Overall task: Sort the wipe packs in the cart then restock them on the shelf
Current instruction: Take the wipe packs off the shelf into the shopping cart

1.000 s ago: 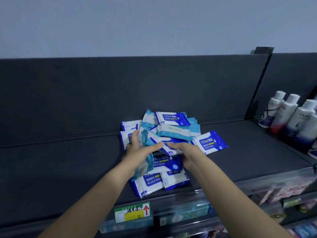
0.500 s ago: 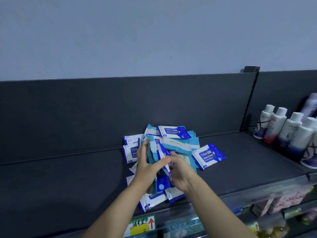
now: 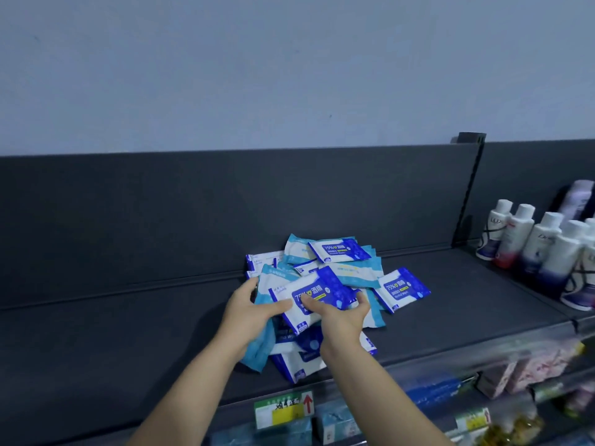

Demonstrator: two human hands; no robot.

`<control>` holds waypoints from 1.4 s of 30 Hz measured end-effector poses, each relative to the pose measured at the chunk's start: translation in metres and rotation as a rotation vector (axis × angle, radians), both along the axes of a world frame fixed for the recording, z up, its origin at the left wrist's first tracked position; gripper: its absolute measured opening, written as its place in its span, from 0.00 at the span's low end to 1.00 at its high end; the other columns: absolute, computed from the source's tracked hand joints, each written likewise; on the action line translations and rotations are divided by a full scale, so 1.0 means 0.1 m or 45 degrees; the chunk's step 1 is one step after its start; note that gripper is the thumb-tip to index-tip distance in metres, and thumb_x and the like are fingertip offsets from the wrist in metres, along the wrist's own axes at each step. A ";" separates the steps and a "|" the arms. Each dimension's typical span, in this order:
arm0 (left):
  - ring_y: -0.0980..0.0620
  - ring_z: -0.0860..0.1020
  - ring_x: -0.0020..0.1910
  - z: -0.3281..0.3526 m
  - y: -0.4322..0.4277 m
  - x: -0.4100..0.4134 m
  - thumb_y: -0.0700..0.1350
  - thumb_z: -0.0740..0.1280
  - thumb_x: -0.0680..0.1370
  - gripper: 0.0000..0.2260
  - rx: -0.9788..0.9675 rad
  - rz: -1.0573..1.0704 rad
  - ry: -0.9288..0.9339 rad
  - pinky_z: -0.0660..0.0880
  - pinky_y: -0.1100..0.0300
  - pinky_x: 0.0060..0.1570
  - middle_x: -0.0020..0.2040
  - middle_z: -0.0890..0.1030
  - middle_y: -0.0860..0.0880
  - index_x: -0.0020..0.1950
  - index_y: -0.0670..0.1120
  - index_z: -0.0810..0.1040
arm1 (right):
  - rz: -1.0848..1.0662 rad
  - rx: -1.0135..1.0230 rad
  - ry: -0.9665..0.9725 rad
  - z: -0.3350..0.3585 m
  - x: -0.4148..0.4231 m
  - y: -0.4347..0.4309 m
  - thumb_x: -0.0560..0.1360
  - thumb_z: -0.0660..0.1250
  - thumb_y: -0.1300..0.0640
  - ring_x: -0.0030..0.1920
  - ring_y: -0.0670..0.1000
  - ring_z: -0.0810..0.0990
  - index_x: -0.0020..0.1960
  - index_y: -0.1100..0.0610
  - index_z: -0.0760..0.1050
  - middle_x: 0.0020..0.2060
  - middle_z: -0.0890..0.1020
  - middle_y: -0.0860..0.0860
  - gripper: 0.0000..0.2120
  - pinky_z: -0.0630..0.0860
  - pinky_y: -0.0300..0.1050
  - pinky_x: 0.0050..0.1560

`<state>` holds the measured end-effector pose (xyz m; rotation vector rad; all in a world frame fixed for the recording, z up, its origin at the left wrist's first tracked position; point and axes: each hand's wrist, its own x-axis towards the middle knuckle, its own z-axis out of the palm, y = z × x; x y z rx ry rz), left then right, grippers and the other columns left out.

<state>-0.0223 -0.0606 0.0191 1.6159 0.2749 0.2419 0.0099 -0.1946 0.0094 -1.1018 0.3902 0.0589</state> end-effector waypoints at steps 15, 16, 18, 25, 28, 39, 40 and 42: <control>0.42 0.79 0.54 -0.44 0.12 0.12 0.79 0.67 0.52 0.43 -0.137 0.204 0.379 0.75 0.42 0.57 0.55 0.79 0.45 0.57 0.52 0.73 | 0.540 -0.057 0.099 0.16 -0.12 0.03 0.67 0.73 0.72 0.41 0.58 0.83 0.56 0.61 0.71 0.47 0.83 0.60 0.21 0.80 0.50 0.35; 0.43 0.80 0.52 -0.39 0.10 0.07 0.76 0.70 0.54 0.41 -0.134 0.203 0.345 0.76 0.44 0.55 0.54 0.80 0.45 0.56 0.50 0.72 | 0.556 -0.069 0.082 0.16 -0.12 0.04 0.67 0.72 0.73 0.41 0.58 0.83 0.57 0.61 0.70 0.47 0.83 0.59 0.22 0.80 0.50 0.35; 0.44 0.83 0.46 -0.23 0.01 -0.10 0.62 0.76 0.64 0.30 -0.299 0.147 0.247 0.79 0.45 0.49 0.50 0.83 0.44 0.56 0.47 0.71 | 0.596 -0.079 0.047 0.18 -0.15 0.05 0.68 0.71 0.73 0.42 0.58 0.84 0.60 0.63 0.69 0.48 0.83 0.59 0.23 0.80 0.51 0.35; 0.53 0.77 0.54 0.04 -0.16 -0.17 0.47 0.75 0.68 0.43 0.082 0.115 -0.357 0.72 0.56 0.54 0.62 0.74 0.51 0.72 0.59 0.49 | 0.468 0.084 -0.312 0.27 -0.27 -0.21 0.66 0.69 0.77 0.44 0.57 0.84 0.71 0.48 0.61 0.51 0.83 0.59 0.41 0.81 0.53 0.43; 0.56 0.69 0.65 0.20 -0.55 -0.12 0.50 0.74 0.64 0.45 0.307 -0.115 -0.540 0.66 0.59 0.64 0.69 0.64 0.50 0.73 0.60 0.50 | 0.243 0.007 -0.448 0.32 -0.42 -0.62 0.62 0.71 0.75 0.44 0.55 0.83 0.71 0.48 0.60 0.54 0.82 0.58 0.45 0.80 0.51 0.41; 0.47 0.69 0.68 -0.07 -3.53 -0.30 0.52 0.76 0.68 0.38 0.865 -1.054 -0.442 0.64 0.59 0.63 0.69 0.70 0.44 0.74 0.47 0.63 | -0.743 -0.466 -0.199 -0.16 -1.51 -3.26 0.59 0.74 0.61 0.59 0.51 0.75 0.73 0.49 0.56 0.65 0.69 0.51 0.48 0.74 0.52 0.63; 0.47 0.69 0.67 -0.17 -3.87 -0.35 0.53 0.76 0.68 0.38 0.875 -1.119 -0.470 0.65 0.58 0.63 0.68 0.71 0.43 0.74 0.47 0.64 | -0.803 -0.520 -0.130 -0.25 -1.61 -3.53 0.58 0.75 0.58 0.62 0.51 0.73 0.73 0.51 0.59 0.66 0.67 0.51 0.47 0.71 0.51 0.65; 0.47 0.69 0.67 -0.37 -4.55 -0.47 0.55 0.76 0.67 0.40 0.912 -1.252 -0.475 0.65 0.56 0.64 0.69 0.70 0.43 0.74 0.47 0.64 | -0.895 -0.559 0.006 -0.44 -1.82 -4.09 0.58 0.75 0.56 0.62 0.49 0.71 0.73 0.54 0.60 0.68 0.65 0.52 0.46 0.68 0.47 0.67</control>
